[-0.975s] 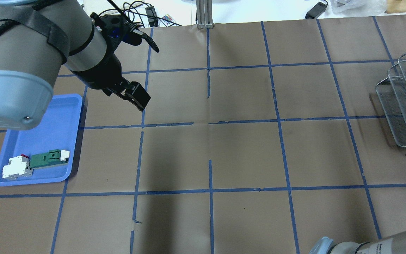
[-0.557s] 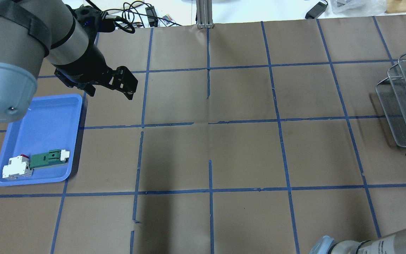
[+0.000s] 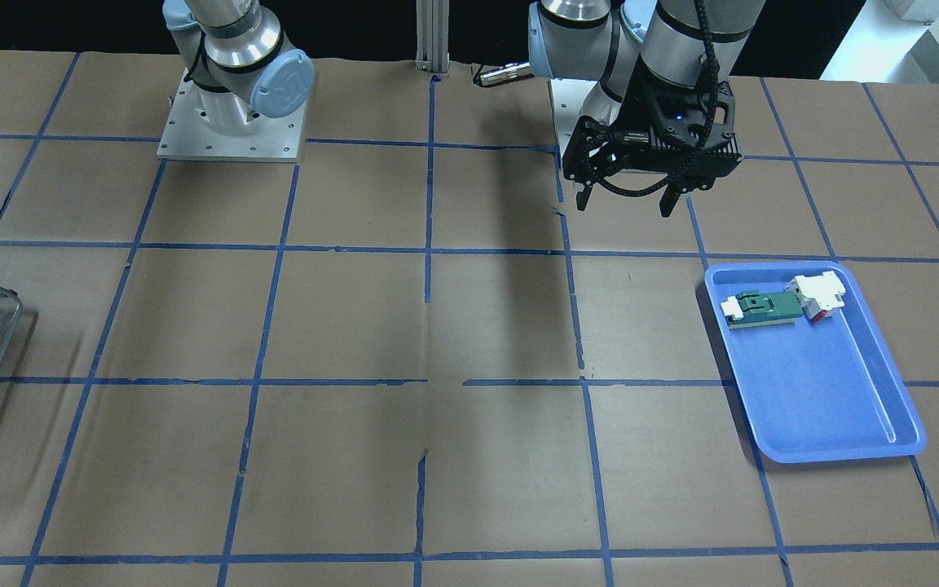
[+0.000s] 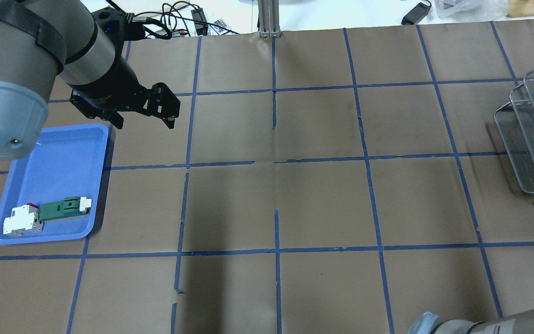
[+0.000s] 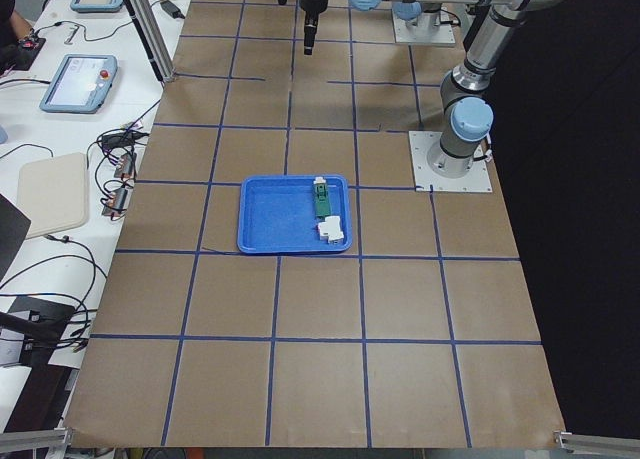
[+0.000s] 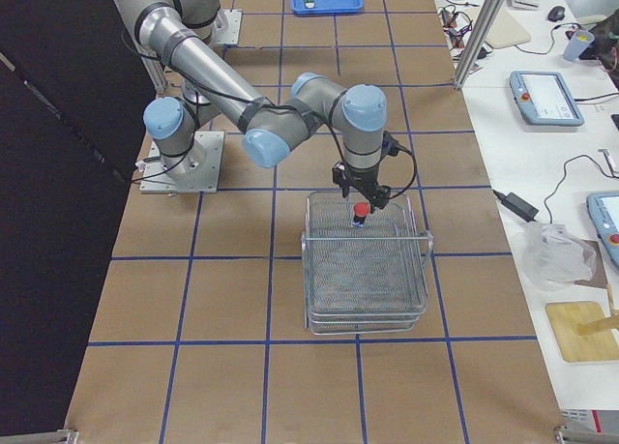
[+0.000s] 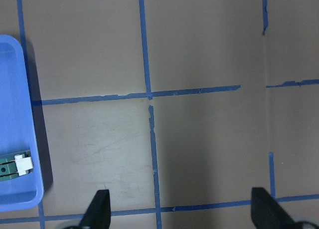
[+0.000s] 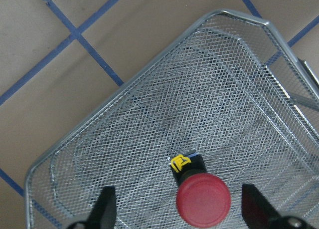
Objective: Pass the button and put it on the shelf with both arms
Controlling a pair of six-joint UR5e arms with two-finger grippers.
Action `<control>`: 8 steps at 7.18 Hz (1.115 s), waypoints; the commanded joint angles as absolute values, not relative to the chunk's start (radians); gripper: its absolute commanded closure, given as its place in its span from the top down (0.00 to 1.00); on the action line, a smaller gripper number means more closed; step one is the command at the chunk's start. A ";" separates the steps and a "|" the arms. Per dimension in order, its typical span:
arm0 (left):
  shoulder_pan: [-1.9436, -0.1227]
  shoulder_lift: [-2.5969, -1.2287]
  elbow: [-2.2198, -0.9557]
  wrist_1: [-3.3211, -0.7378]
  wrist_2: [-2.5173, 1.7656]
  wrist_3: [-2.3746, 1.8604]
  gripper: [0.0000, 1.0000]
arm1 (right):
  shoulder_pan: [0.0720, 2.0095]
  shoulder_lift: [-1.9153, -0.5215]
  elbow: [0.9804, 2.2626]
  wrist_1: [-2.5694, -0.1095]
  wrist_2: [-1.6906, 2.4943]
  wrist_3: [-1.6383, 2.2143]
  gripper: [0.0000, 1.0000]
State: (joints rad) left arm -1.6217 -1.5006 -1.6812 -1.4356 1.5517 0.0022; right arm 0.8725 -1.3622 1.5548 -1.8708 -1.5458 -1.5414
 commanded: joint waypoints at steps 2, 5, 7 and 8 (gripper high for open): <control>-1.624 -1.505 -1.684 -1.433 1.549 -0.002 1.00 | 1.087 -1.458 1.615 -1.827 -1.560 -1.112 0.89; -1.624 -1.503 -1.686 -1.433 1.549 -0.002 1.00 | 1.265 -1.531 1.683 -1.825 -1.559 -0.721 0.93; -1.623 -1.505 -1.686 -1.433 1.549 -0.002 1.00 | 1.382 -1.534 1.674 -1.828 -1.604 -0.430 0.96; -1.623 -1.503 -1.686 -1.433 1.549 -0.002 1.00 | 1.419 -1.534 1.672 -1.829 -1.605 -0.287 1.00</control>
